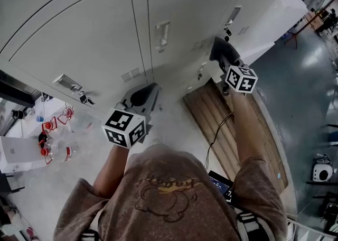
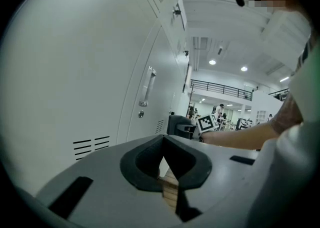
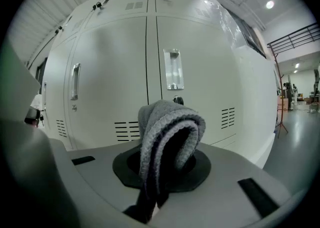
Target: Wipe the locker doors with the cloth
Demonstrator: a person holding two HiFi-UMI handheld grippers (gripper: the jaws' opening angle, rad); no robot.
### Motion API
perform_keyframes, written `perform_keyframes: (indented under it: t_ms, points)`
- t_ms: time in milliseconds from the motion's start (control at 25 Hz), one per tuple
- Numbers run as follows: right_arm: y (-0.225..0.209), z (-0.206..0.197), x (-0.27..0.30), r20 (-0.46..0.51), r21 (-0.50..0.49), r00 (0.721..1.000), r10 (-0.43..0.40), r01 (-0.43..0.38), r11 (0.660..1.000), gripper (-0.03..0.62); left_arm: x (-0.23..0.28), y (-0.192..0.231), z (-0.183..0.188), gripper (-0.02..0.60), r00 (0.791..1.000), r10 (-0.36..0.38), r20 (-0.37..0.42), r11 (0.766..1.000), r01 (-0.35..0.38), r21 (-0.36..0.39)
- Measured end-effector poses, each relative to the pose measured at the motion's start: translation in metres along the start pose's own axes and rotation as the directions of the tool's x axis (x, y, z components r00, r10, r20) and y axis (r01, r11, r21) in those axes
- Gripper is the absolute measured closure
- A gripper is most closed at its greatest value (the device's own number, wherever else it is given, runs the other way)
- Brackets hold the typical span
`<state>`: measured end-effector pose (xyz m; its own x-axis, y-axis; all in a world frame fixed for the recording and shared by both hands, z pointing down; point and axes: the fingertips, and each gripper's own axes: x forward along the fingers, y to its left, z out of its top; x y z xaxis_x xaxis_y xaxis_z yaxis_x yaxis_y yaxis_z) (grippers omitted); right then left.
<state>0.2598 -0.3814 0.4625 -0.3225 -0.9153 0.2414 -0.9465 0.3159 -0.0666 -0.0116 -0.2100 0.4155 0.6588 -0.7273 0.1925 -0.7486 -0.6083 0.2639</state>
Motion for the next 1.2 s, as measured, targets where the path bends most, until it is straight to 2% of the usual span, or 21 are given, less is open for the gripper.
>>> perform_keyframes:
  t_ms: [360,600,960,1200]
  points:
    - [0.034,0.034,-0.079,0.115,-0.006,0.992,0.047,-0.047,0.999,0.556,0.014,-0.028,0.000,0.583,0.997,-0.080,0.005,0.997,0.080,0.010]
    - [0.061,0.046,-0.135,0.168,0.019,0.985,0.030,-0.034,0.999,0.557,0.021,-0.050,-0.001,0.583,0.991,-0.135,-0.004,0.991,0.135,0.019]
    - [0.100,0.014,-0.206,0.147,0.030,0.987,-0.060,0.057,0.998,0.556,0.024,-0.069,-0.007,0.583,0.982,-0.189,-0.026,0.981,0.190,0.045]
    - [0.128,-0.007,-0.227,0.124,0.023,0.989,-0.080,0.078,0.997,0.556,0.024,-0.080,-0.015,0.583,0.979,-0.203,-0.033,0.976,0.205,0.068]
